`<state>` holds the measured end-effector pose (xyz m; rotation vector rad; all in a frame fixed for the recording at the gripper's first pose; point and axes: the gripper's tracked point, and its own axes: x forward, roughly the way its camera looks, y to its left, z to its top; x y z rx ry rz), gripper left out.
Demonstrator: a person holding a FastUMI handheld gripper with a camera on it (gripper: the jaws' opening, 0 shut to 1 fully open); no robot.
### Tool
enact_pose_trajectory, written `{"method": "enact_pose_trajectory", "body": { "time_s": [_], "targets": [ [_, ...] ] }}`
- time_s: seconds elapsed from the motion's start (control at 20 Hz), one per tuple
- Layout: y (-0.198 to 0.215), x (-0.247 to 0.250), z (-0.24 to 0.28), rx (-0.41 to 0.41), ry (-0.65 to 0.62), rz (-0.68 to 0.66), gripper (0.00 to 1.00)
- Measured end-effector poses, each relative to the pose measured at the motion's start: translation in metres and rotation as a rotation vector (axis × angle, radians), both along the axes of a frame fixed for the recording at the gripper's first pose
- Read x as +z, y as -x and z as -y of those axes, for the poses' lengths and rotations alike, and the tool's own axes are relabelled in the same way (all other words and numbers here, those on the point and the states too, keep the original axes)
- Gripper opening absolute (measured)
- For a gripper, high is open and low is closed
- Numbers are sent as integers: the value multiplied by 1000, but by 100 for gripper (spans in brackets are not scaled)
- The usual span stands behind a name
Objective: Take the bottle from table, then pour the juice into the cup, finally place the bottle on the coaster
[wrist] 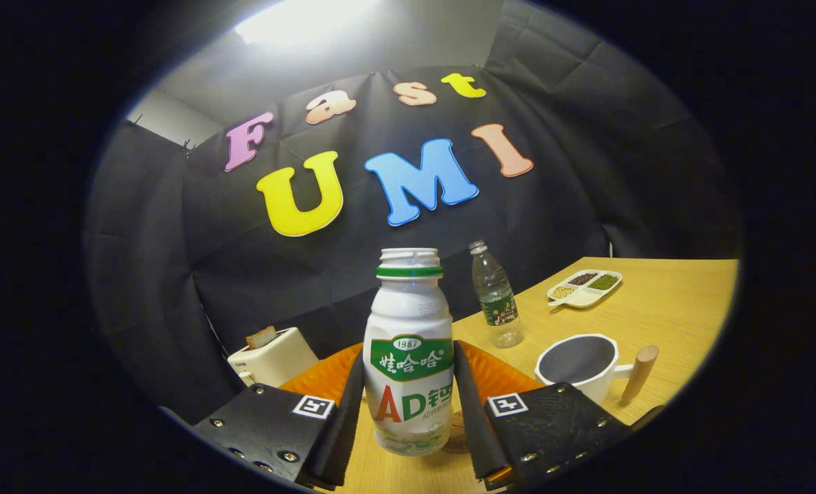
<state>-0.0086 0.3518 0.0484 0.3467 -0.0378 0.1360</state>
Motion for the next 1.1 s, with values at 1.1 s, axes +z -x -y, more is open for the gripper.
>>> {"method": "enact_pose_trajectory", "body": {
  "time_s": [1.1],
  "targets": [
    [-42, -42, 3, -58, 425, 17, 67]
  ]
}}
